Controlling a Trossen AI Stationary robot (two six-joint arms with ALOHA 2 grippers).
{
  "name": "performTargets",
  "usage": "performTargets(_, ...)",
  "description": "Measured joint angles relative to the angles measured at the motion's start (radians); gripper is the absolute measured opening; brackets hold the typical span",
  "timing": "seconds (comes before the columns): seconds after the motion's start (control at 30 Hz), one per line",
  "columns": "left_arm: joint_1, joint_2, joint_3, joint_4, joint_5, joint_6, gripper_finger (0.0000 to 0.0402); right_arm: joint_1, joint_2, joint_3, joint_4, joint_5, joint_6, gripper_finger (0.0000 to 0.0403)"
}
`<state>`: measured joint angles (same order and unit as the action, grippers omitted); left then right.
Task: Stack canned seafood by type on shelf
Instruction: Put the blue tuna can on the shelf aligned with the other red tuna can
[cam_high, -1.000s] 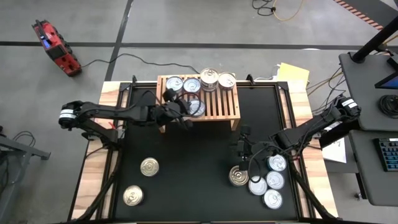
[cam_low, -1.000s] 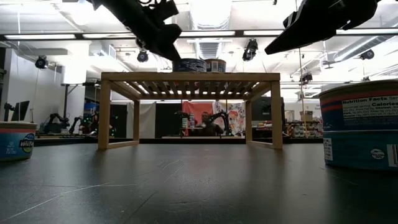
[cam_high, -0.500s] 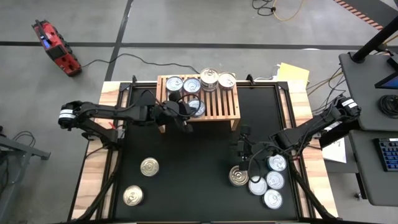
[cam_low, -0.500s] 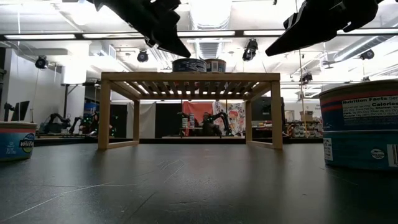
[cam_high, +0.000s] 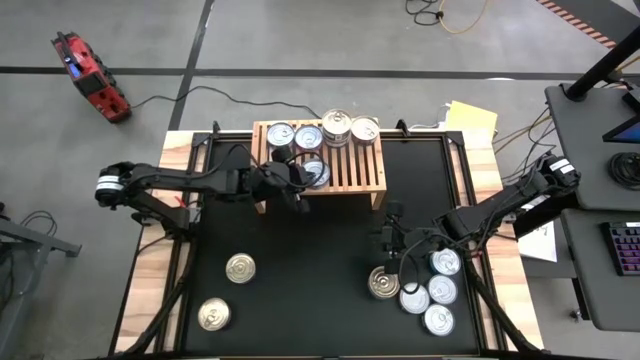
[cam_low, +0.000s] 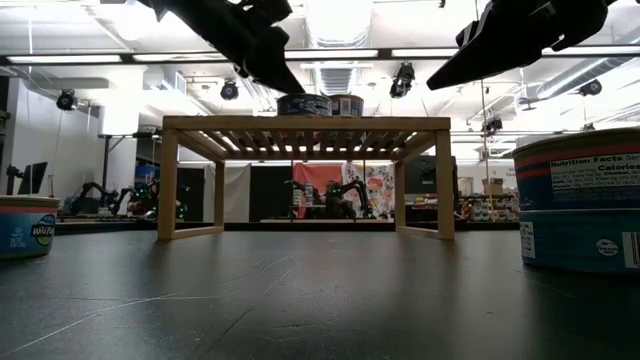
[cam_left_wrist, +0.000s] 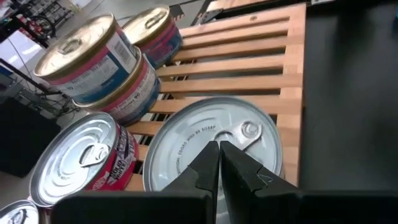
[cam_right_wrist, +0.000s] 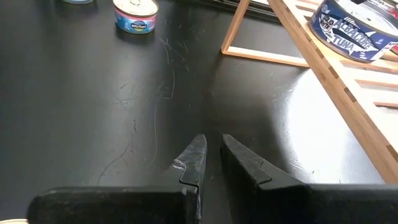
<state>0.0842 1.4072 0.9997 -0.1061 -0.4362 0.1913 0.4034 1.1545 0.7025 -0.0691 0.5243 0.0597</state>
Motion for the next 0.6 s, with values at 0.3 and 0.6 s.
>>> performTargets(0.3, 0.003, 0.006, 0.0, -0.003, -0.001, 0.006, 0.0, 0.0, 0.0, 0.0, 0.0, 0.0, 0.001, 0.0038)
performTargets(0.6, 0.004, 0.005, 0.0, -0.026, -0.038, 0.002, 0.0, 0.0, 0.0, 0.0, 0.0, 0.0, 0.001, 0.0038)
